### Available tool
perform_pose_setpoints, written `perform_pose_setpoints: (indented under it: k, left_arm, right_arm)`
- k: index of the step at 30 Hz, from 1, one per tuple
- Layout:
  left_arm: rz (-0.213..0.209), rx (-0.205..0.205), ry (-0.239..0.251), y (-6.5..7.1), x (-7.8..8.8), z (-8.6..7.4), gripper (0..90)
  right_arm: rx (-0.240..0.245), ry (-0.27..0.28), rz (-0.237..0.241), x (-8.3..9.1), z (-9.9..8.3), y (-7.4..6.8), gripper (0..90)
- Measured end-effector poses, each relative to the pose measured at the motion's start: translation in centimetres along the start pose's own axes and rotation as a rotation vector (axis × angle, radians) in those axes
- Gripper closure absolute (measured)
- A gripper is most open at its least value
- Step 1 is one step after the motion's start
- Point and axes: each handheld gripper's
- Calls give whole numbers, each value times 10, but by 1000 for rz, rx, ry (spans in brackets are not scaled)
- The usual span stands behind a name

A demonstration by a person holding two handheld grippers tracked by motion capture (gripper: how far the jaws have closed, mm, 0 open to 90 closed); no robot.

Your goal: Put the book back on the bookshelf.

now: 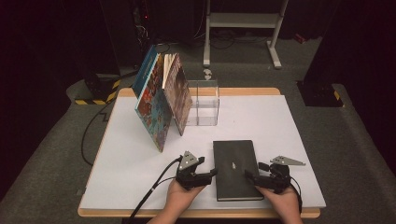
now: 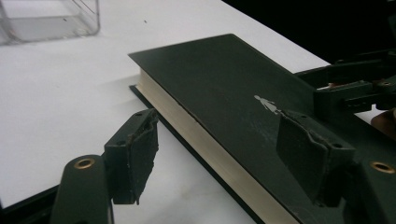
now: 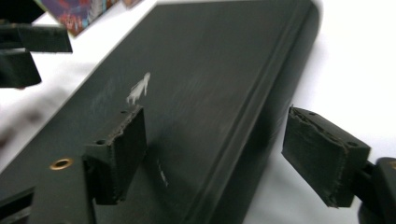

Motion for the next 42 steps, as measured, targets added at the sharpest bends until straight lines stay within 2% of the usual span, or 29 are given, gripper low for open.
perform_pose_setpoints:
  k: [1,5,8,12,14,17,19,21,23,25,29,35,38,42]
  left_arm:
    - [-8,4,-6,0,-1,0,286]
    - [-23,12,-31,-3,-2,-1,263]
    - [-23,17,-47,-6,-1,-2,250]
    - [-6,37,-79,-13,2,-6,239]
    - [14,42,-70,-17,8,-8,223]
    - [8,76,-101,-26,12,-9,266]
    - [-12,97,-113,-29,12,-11,257]
    - [-14,68,-116,-26,12,-9,307]
    - [-3,42,-122,-24,12,-6,306]
    - [-4,31,-115,-22,14,-3,307]
    - [8,-19,-96,-17,18,4,315]
    - [-9,-24,-90,-18,18,15,373]
    - [-43,7,-94,-22,17,19,418]
    - [-35,-12,-121,-22,13,26,398]
  right_arm:
    - [-12,-6,10,-1,0,0,196]
    - [-8,-9,-15,-2,1,-5,193]
    - [20,-14,-14,-6,2,-13,195]
    - [76,-26,19,-18,4,-35,192]
    - [99,-31,38,-23,4,-46,186]
    - [120,-32,46,-26,4,-54,186]
    - [123,-35,48,-27,4,-56,186]
    - [124,-35,51,-27,4,-56,186]
    - [129,-31,52,-27,3,-55,187]
    - [128,-24,61,-26,3,-54,188]
    - [119,-9,79,-24,3,-53,190]
    - [112,6,89,-22,4,-50,177]
    - [106,10,92,-22,5,-49,170]
    - [101,10,94,-22,5,-48,168]
Point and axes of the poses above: each handheld gripper's, and its own axes: x roughly backward along the jaws, z roughly out of its top, y roughly to its right, and after that the axes turned 4 degrees about x, right-handed
